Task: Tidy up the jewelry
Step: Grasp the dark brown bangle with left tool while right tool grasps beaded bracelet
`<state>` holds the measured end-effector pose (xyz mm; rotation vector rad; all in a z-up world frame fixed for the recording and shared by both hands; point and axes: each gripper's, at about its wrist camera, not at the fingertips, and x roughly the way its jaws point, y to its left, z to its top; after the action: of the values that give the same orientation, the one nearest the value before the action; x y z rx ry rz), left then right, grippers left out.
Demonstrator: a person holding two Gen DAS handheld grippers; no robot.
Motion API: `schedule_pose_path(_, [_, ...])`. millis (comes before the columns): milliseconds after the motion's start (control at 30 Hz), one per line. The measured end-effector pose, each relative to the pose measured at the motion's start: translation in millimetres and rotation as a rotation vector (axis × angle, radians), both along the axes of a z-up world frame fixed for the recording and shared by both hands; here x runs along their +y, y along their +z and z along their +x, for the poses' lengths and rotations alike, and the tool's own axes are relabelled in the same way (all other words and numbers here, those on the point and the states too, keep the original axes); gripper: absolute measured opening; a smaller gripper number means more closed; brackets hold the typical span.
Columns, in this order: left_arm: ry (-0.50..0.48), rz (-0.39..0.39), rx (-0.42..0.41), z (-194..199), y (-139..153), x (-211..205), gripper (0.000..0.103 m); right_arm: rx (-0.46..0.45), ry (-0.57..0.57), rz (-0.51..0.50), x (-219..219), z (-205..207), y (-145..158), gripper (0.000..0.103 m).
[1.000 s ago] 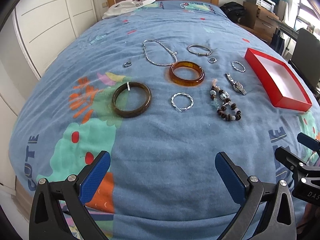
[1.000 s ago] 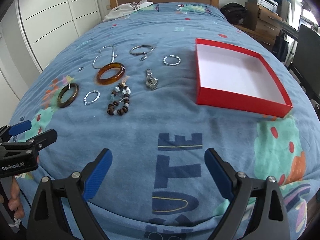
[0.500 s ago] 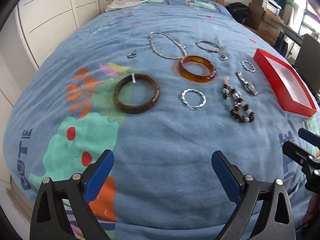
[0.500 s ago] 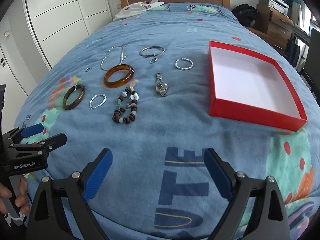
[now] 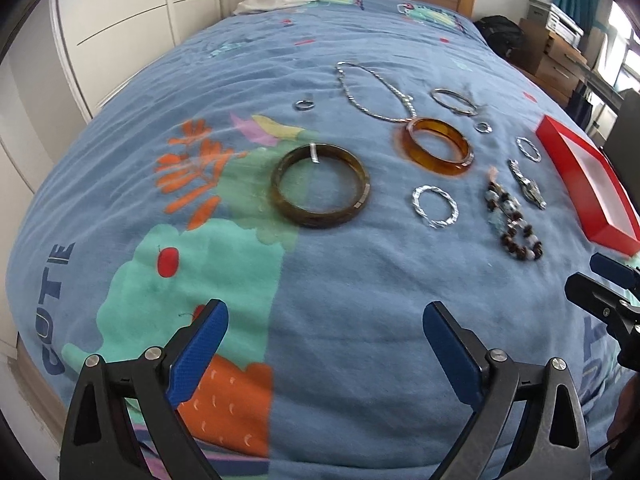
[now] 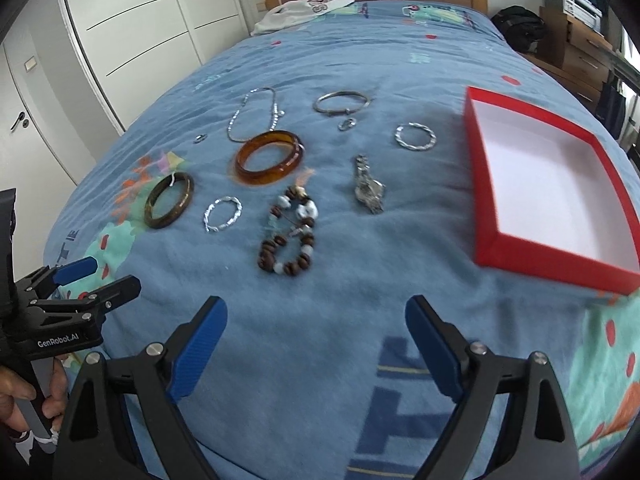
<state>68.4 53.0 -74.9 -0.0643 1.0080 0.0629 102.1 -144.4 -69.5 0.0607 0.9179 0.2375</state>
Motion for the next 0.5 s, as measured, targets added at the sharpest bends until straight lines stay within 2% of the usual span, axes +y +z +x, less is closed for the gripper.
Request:
schedule_pose_path(267, [0.019,-0.015,0.01,25,-8,11,0.097,0.006,0.024,0.013,9,26,-4,0.089])
schedule_pose_path(500, [0.029,-0.025,-0.003,46,-10,19,0.097,0.029,0.03,0.034,11,46,-13,0.076])
